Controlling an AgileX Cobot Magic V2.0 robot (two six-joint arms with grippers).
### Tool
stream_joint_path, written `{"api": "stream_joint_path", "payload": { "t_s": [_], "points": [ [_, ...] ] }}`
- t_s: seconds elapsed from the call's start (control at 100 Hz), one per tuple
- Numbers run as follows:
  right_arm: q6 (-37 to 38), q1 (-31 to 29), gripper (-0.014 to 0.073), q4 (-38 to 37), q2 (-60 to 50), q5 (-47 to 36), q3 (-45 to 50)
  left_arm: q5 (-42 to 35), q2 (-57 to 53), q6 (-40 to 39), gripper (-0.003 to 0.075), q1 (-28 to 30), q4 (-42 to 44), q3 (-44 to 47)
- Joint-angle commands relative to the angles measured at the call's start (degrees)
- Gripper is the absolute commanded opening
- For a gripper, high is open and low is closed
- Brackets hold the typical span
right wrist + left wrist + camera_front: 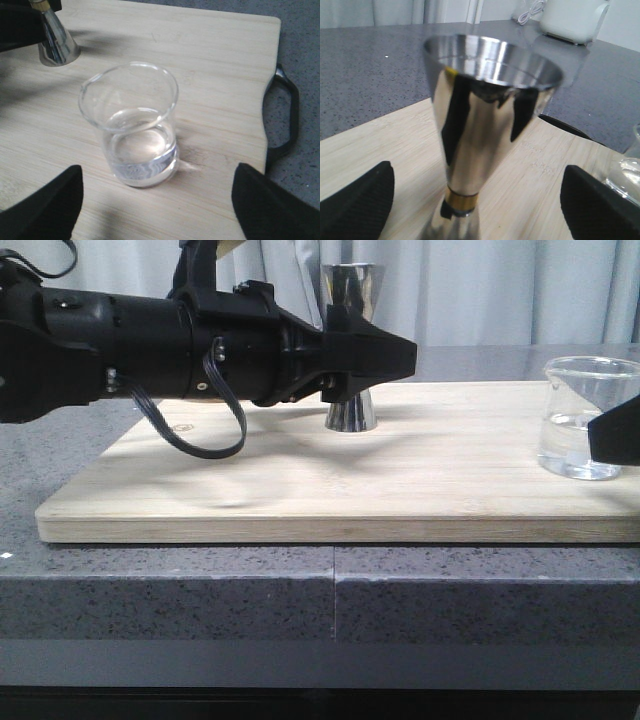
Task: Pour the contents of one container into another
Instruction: 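Move the left gripper to the steel jigger and close around it, then reach the right gripper to the glass measuring cup and grasp it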
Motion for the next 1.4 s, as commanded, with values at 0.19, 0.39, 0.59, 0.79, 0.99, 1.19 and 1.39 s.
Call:
{"api": "stream_joint_path", "payload": {
  "t_s": [0.19,0.39,0.59,0.79,0.99,1.19,1.39],
  "points": [
    [-0.3,1.0,0.0547,-1.1,4.2,-9.8,-1.4,-3.6,-0.5,-0.5,0.0616,0.2,-1.5,-2.9],
    [-0.3,1.0,0.0547,-1.1,6.9,-12.8,-1.4,-3.9,-0.5,0.1,0.0616,0.2,-1.7,-2.9],
    [-0.3,1.0,0.0547,-1.1,9.1,-16.4,-1.4,-4.2,-0.5,0.0,0.0616,0.2,-1.7,-2.9],
    [-0.3,1.0,0.0547,-1.2,9.1,-17.8,-1.4,-4.3,-0.5,0.0,0.0616,0.2,-1.7,-2.9],
    [-0.3,1.0,0.0547,-1.8,9.1,-18.8,-1.4,-4.2,-0.5,0.0,0.0578,0.2,-1.7,-2.9],
    [-0.3,1.0,0.0547,-1.9,12.2,-22.3,-1.4,-4.4,-0.5,0.0,0.0440,0.2,-1.7,-2.9],
    [-0.3,1.0,0.0547,-2.0,15.8,-27.7,-1.4,-4.4,-0.5,0.0,0.0352,0.2,-1.7,-2.9]
  ]
}}
